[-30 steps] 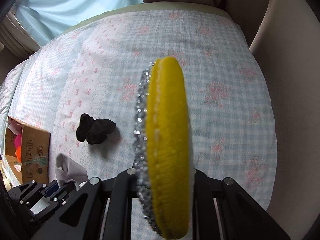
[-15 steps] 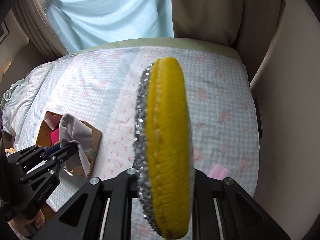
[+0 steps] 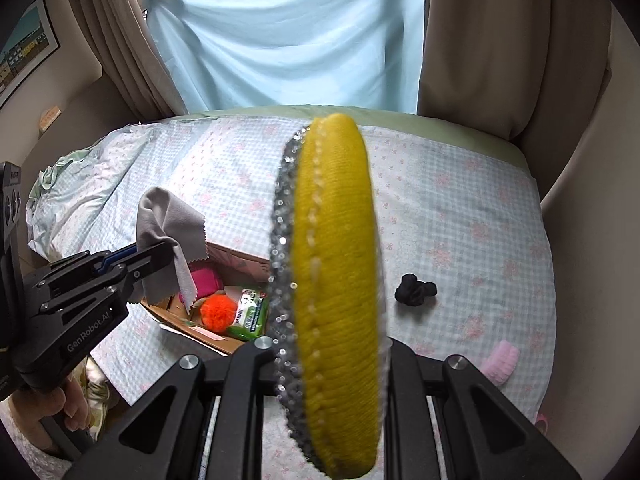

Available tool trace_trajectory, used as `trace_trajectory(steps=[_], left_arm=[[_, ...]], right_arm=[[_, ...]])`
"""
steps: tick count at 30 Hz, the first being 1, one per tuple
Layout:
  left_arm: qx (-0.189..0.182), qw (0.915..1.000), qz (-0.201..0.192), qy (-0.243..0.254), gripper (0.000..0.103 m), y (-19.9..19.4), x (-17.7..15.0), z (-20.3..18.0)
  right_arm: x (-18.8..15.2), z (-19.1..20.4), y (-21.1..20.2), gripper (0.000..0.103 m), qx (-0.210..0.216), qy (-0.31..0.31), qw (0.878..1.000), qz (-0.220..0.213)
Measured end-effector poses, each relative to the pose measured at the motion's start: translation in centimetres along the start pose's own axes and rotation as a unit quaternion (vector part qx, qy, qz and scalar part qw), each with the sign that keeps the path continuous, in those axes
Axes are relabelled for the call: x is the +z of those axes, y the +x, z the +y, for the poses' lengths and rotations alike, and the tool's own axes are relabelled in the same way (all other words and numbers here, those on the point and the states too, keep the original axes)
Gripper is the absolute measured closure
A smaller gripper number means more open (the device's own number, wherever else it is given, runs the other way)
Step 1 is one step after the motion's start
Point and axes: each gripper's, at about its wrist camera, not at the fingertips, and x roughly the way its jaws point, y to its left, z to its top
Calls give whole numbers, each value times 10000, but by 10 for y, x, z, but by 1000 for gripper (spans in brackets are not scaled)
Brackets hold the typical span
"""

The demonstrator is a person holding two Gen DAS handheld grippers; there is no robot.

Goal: Organize soft objects
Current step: 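Carry the grey cloth and yellow pad into the box and open both tools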

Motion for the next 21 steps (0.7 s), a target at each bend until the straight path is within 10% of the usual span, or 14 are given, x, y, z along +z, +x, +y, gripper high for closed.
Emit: trace_trajectory(steps=[21], left_arm=[[-84,9860,1588,505,94,110,-24,198]], right_arm=[[-12,146,161,88,96,887,9903,1068]])
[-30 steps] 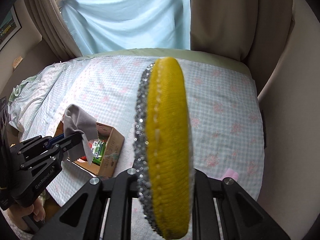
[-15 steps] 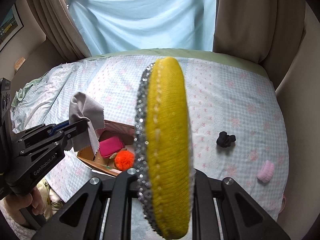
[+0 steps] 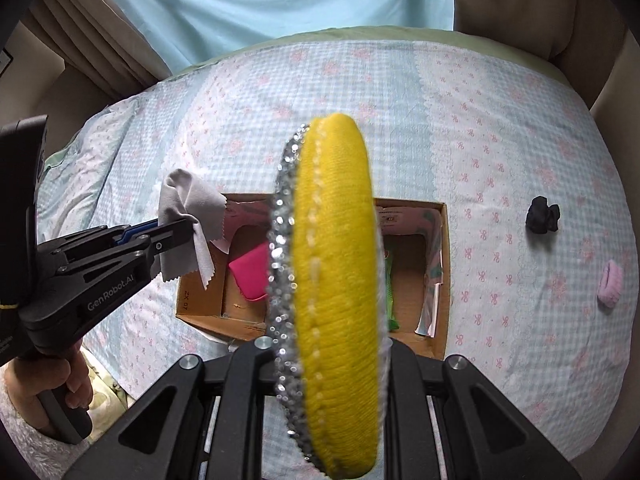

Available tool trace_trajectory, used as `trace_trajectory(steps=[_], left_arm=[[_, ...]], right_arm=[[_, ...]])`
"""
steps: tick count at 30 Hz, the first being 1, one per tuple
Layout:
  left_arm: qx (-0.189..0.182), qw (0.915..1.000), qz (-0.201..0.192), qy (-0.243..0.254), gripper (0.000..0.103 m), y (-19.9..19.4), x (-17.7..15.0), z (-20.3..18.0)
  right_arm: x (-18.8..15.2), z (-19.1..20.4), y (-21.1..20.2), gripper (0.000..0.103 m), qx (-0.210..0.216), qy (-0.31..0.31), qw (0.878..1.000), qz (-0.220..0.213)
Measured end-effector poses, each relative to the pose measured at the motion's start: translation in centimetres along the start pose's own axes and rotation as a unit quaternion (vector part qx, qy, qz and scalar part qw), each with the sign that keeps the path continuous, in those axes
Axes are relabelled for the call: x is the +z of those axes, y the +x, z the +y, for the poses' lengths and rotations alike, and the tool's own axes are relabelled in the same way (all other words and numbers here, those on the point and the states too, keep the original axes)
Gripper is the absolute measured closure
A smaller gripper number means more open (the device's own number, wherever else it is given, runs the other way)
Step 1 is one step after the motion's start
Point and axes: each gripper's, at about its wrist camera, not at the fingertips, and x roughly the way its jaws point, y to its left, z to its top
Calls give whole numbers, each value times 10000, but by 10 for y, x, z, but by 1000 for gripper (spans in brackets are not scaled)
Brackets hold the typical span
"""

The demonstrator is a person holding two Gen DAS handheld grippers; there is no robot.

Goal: Organize soft objects
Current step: 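Carry the grey cloth and yellow pad into the box and open both tools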

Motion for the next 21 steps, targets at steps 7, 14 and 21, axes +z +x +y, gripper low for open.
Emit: trace_trajectory(steps=[7,14,21], left_arm=[[1,9984,566,15,94,49,-9,12],[-98,9984,552,106,88,57,-3,9],[-4,9992,327,248,0,51,-2,6]], right_arm=[[10,-7,54,88,-161,25,9986,510],[19,-17,75,88,-207,111,9972,705],[17,-28,86,3,-404,206,9970,626]])
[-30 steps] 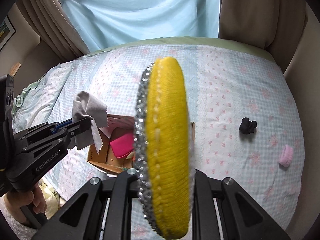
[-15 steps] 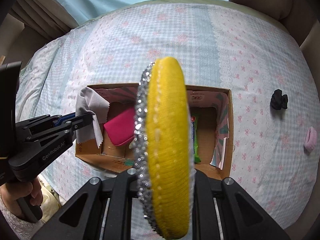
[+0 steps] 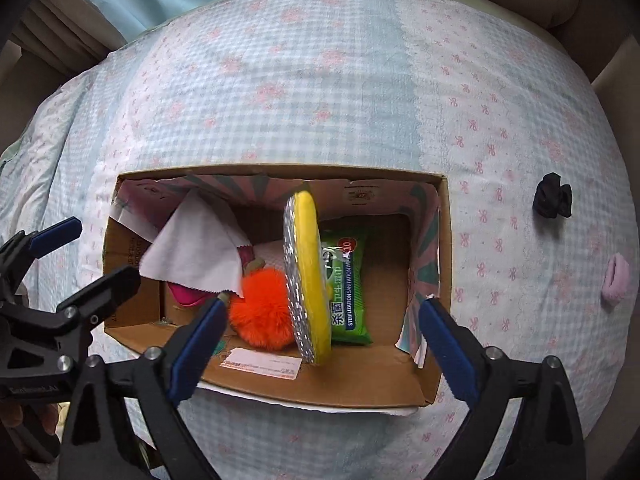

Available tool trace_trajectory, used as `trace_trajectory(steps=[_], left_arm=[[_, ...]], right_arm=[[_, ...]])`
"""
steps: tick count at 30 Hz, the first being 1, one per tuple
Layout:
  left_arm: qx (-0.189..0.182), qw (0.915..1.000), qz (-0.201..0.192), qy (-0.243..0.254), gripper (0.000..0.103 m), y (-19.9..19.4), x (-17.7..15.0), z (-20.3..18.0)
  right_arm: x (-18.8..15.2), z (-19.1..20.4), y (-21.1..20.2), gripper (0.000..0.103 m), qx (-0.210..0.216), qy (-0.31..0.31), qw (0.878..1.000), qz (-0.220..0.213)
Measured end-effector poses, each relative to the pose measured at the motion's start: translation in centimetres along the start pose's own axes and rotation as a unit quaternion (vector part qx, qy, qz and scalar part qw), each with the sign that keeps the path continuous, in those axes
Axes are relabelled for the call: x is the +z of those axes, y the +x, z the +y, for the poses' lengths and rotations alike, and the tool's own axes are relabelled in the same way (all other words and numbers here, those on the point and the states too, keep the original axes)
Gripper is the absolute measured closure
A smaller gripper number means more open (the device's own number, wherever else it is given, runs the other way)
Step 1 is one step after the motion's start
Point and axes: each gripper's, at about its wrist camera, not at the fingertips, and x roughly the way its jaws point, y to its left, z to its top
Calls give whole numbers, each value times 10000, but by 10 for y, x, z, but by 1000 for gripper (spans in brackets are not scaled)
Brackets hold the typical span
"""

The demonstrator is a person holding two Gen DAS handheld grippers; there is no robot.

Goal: Organize soft objects
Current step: 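Carry the grey cloth and yellow pad into the box and open both tools, then lift both tools out of the box toward the black scrunchie and pink band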

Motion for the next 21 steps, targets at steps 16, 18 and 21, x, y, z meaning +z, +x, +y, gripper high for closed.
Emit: trace_trajectory(steps=[16,18,21], left_arm=[[183,9997,90,-101,0,-8,-32,7],[246,9997,-1,-84,0,-14,-32,6],[280,9995,-114,-105,0,-24,-35,6]], right_arm=[[-19,-3,-10,2,233,172,9995,-109],[-21,-1,-15,2,231,157,9995,-178],[-24,1,-25,2,226,141,9992,-299]])
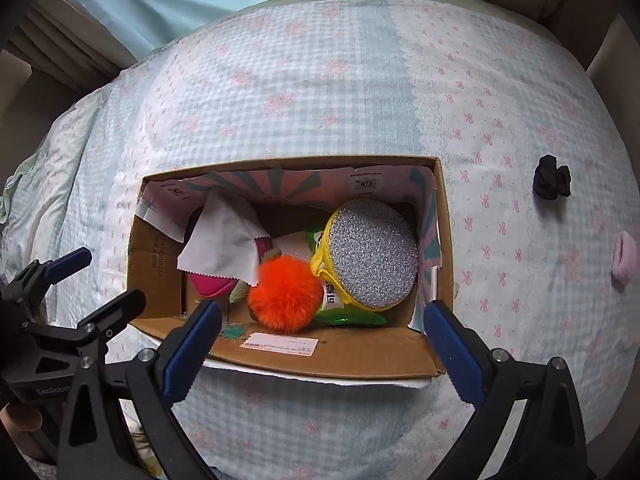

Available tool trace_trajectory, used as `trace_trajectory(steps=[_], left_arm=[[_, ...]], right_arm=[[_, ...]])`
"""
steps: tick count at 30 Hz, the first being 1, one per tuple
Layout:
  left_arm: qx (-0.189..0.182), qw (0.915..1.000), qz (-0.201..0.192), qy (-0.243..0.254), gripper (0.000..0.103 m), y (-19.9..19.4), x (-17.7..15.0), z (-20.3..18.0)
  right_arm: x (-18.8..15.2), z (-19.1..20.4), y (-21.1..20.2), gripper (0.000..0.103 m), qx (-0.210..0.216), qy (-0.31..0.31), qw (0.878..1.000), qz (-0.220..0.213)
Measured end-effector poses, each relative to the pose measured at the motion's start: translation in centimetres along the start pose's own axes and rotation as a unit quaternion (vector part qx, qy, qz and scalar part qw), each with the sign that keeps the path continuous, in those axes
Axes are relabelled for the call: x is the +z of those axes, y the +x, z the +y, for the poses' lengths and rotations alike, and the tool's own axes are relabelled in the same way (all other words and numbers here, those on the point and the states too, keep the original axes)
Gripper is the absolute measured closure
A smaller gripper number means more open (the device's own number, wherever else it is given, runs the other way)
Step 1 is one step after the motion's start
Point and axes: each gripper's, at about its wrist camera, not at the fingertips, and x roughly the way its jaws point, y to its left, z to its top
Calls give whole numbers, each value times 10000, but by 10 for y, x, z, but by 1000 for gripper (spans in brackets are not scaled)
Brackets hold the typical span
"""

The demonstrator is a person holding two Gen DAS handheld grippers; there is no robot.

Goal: Organize soft objects
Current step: 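Lift both tools out of the box toward the black scrunchie and pink band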

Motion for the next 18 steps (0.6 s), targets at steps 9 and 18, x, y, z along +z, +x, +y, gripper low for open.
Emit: trace_trajectory(steps=[9,18], left_arm=[[535,9974,-474,-36,0,-70,-13,4],[482,9917,-1154,-295,0,-148,-19,9]], right_arm=[[-10,14,-67,2,-117,-66,9992,-371],[-28,26,-156,2,-162,-171,9964,-820]])
